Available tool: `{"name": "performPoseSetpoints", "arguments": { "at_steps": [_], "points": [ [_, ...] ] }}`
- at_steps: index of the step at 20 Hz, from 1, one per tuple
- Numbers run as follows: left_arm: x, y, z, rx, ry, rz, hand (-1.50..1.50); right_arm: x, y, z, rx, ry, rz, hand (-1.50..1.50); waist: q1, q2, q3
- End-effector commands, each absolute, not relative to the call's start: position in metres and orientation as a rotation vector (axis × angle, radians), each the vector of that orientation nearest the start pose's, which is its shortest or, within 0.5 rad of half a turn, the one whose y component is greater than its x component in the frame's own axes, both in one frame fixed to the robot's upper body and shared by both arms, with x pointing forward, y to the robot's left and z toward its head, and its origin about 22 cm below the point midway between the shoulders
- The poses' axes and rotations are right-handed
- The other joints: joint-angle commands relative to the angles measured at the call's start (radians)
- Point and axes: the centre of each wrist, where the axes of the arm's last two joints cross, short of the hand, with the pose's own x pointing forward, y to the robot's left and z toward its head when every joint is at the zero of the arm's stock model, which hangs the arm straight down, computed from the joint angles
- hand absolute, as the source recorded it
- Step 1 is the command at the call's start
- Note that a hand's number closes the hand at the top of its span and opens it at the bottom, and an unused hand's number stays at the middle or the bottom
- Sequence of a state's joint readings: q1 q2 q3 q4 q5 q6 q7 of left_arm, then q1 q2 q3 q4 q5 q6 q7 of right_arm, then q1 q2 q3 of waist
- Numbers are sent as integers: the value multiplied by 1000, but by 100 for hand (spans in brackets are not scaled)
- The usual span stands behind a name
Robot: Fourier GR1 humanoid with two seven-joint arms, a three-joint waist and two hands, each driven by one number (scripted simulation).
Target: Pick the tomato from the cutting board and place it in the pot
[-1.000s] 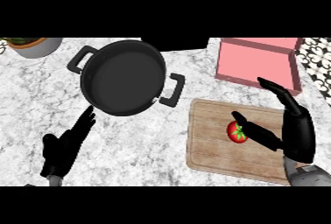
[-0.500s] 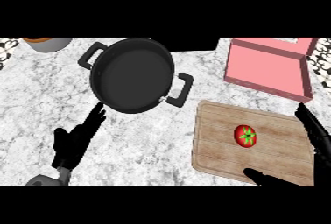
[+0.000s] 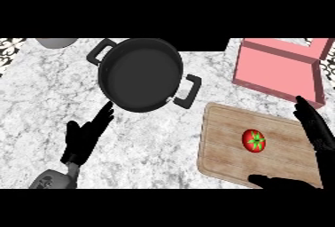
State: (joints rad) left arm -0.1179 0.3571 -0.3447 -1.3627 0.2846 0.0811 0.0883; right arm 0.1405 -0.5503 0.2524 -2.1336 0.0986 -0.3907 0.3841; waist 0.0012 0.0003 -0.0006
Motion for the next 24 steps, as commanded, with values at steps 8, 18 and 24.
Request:
{"name": "performPoseSetpoints", "arguments": {
  "at_steps": [8,18,24],
  "points": [
    [256,242,-30,-65,-1258,-254,0,223,-264,43,-395,-1314,495,-150,5,2,1],
    [244,249,-31,-44,-1291,-288,0,197,-318,27,-429,-1412,434,-150,-4,-1,1],
    [271,234,-9,-44,-1280,-263,0,197,-304,11,-246,-1495,361,-150,-7,-1,1]
  ]
}}
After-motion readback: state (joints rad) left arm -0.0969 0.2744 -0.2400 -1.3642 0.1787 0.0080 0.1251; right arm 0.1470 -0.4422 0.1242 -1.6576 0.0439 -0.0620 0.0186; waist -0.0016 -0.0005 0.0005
